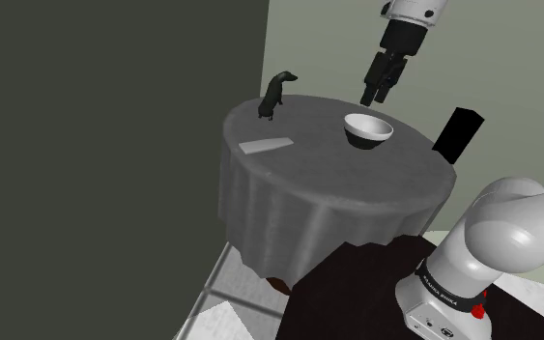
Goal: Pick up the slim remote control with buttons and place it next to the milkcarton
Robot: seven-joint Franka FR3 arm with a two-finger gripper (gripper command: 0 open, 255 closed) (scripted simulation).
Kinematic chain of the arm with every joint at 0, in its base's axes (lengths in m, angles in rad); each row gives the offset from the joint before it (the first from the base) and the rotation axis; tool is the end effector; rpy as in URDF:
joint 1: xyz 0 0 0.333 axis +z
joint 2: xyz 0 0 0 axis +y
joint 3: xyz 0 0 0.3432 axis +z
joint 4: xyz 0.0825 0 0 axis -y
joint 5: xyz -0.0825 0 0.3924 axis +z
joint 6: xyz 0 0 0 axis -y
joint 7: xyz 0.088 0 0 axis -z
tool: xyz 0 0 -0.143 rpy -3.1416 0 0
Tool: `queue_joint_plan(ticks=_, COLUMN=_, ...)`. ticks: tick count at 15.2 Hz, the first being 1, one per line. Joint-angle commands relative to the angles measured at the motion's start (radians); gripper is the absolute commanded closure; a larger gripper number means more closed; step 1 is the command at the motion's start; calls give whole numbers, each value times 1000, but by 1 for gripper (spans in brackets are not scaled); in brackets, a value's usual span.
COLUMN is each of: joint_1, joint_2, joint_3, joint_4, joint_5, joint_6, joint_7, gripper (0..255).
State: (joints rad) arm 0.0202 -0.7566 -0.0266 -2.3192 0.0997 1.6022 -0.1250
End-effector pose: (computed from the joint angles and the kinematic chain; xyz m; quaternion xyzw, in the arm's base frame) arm 0.3097 0.0096 0.5864 -0.9961 -0.0620 -0.0233 0.0576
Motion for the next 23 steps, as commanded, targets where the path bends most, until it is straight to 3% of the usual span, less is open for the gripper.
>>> queue_joint_plan(ticks=1, joint_1=0, joint_2=0, joint_3=0, joint_4=0, joint_5=0, joint_6=0, joint_7=0, gripper=0)
queue_joint_plan(ticks=11, joint_1=82, joint_2=316, joint_3=-139, joint_4=47, joint_5=-78, joint_6=240, joint_7=-450, gripper=0)
queue_joint_plan(ticks=23, joint_1=153, joint_2=775, joint_3=-197, joint_4=292, joint_5=-43, joint_6=433, joint_7=-949, gripper=0)
